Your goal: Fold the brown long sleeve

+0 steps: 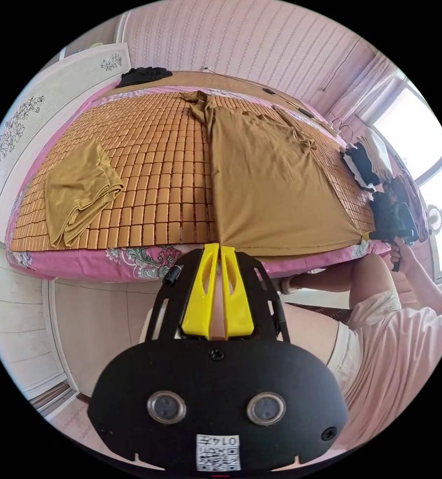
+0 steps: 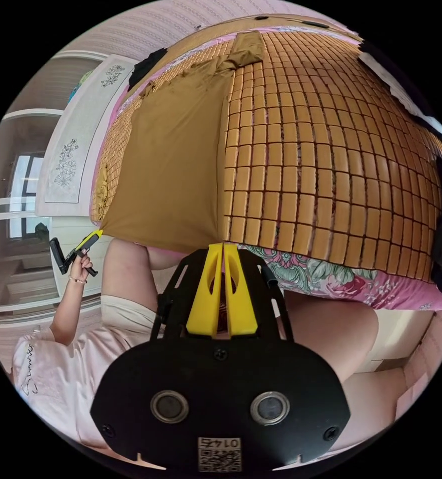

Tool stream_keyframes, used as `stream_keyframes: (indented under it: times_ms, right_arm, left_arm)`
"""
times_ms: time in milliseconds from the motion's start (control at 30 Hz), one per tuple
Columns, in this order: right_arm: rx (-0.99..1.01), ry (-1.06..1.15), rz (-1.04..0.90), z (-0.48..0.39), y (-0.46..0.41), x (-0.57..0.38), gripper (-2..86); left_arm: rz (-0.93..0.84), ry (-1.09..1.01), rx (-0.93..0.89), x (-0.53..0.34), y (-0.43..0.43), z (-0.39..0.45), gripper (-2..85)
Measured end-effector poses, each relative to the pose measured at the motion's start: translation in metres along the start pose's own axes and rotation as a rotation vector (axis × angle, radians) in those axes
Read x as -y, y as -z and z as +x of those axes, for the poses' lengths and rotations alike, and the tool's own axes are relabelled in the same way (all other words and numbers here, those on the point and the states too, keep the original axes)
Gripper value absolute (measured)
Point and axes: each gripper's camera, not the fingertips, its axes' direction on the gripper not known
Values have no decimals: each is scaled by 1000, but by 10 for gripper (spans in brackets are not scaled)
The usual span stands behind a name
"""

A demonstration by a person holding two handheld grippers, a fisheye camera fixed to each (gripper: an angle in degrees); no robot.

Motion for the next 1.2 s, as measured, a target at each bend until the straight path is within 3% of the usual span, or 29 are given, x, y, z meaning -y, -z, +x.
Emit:
stream_keyframes:
  times_ms: [333, 533, 833, 967, 1100, 1200]
  right_arm:
    - [-14, 56, -72, -26, -24, -1, 13]
    - [-188, 152, 96, -37, 41, 46, 60]
    - [-370, 207, 250, -39, 65, 293, 96]
    - [-379, 80, 257, -11, 41, 387, 124]
    - [-427, -45, 337, 2, 28, 387, 17]
    - [-315, 30, 312, 3, 39, 352, -4]
  left_arm:
    - [-25, 31, -40, 3, -11, -52, 40]
    - [97, -144, 22, 77, -8, -48, 44]
    - [100, -376, -214, 310, -163, 44, 53]
    - [62, -406, -257, 368, -216, 72, 53]
    - [-2, -388, -303, 388, -236, 72, 51]
    - [-32, -423, -292, 390, -227, 66, 48]
